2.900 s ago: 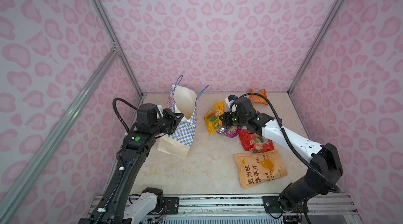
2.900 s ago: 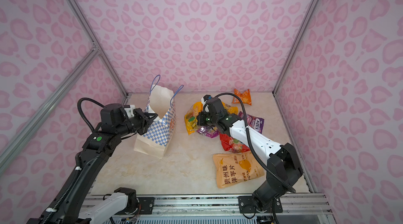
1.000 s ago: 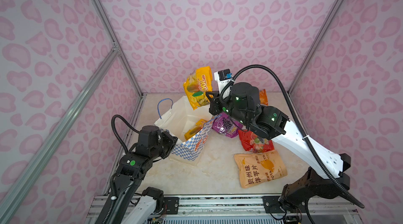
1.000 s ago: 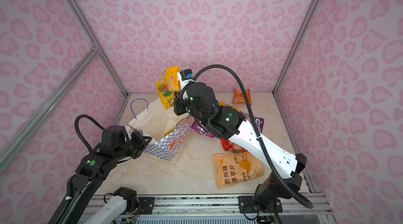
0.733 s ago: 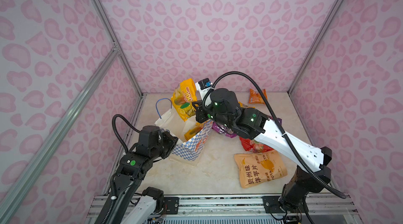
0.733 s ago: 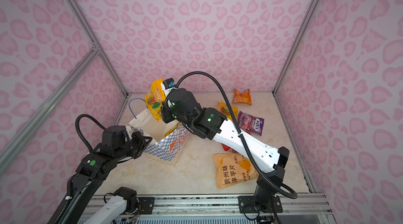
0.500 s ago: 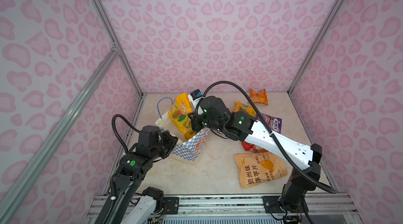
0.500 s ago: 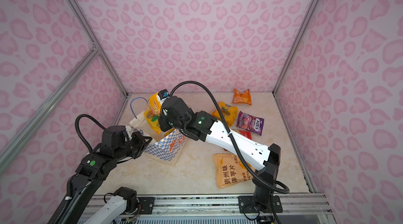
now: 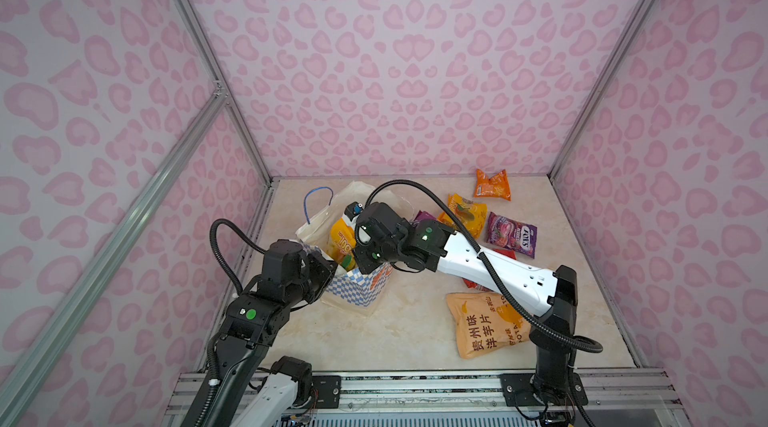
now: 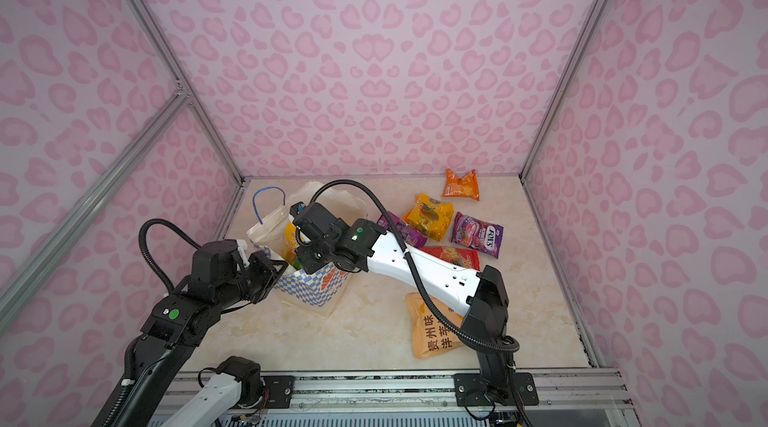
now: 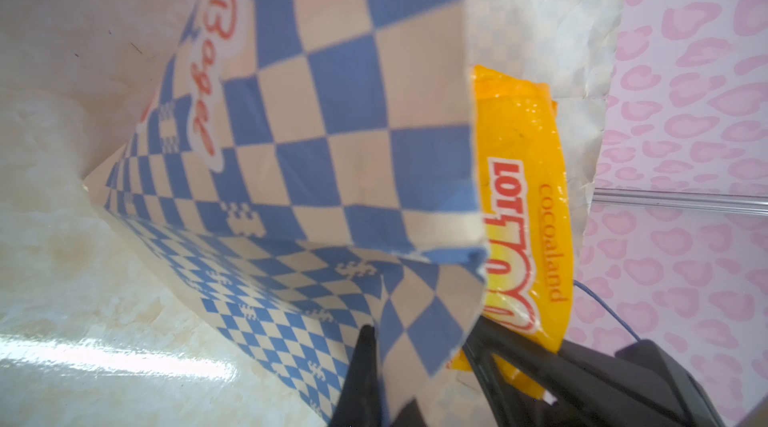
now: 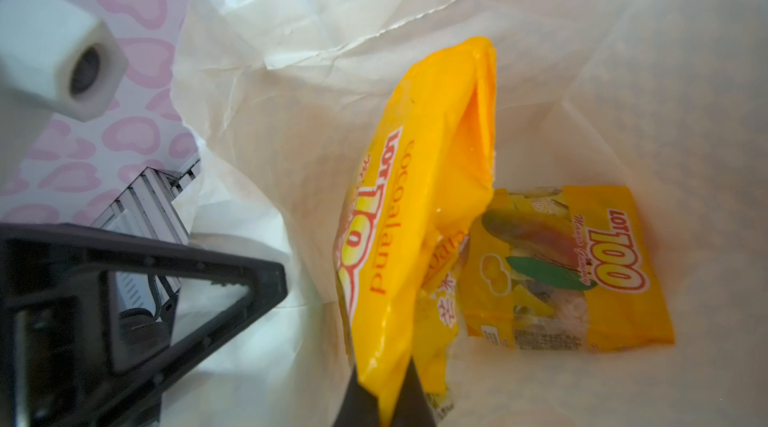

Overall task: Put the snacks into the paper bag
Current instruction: 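Lift the yellow pack over the bag and drop it inside, then withdraw the right gripper from the bag toward the tan paper pouch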

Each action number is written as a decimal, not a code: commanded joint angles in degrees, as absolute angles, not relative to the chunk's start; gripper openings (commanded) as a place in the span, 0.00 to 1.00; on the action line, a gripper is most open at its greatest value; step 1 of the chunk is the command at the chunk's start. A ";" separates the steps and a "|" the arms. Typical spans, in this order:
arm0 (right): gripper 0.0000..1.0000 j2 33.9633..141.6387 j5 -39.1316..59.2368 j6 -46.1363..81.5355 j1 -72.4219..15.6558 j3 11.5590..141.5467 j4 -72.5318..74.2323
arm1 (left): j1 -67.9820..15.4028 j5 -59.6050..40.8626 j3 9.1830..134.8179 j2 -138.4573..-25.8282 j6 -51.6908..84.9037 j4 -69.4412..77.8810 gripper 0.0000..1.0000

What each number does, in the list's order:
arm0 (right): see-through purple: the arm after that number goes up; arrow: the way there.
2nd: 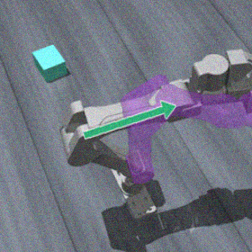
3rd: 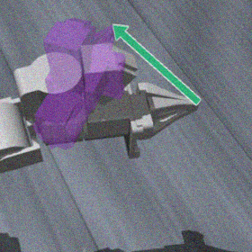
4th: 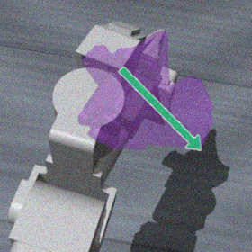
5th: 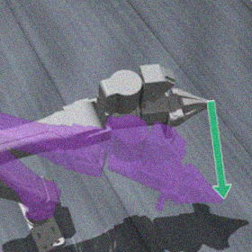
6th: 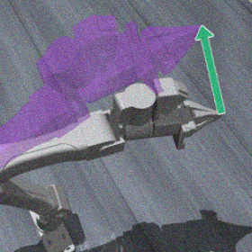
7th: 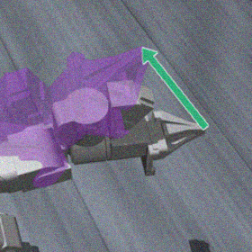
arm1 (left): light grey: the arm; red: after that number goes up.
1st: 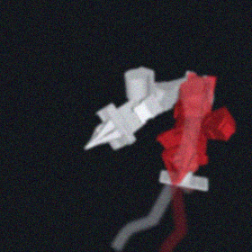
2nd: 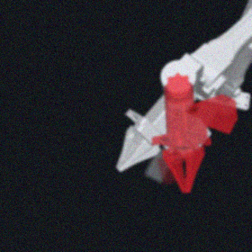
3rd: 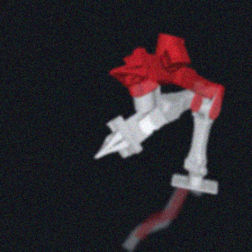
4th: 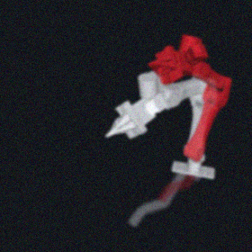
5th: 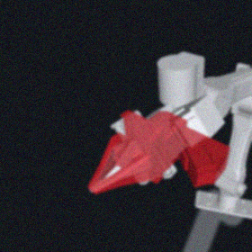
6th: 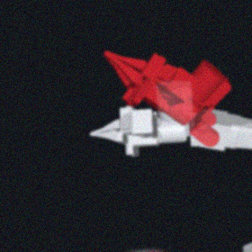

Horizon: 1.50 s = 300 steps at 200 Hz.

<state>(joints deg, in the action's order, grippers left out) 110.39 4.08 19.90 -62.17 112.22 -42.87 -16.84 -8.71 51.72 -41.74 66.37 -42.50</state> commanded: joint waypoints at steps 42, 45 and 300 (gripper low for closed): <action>0.36 111.73 2.88 18.82 -62.31 114.34 -42.30 | -16.84 -7.75 51.94 -41.66 65.65 -43.68 0.03; 0.38 111.57 2.63 18.74 -62.31 114.37 -42.28 | -16.84 -7.74 51.94 -41.65 65.65 -43.68 0.03; 0.99 75.30 -18.43 26.95 -58.43 89.92 -40.10 | -16.82 10.52 82.44 -58.29 26.80 -65.05 0.98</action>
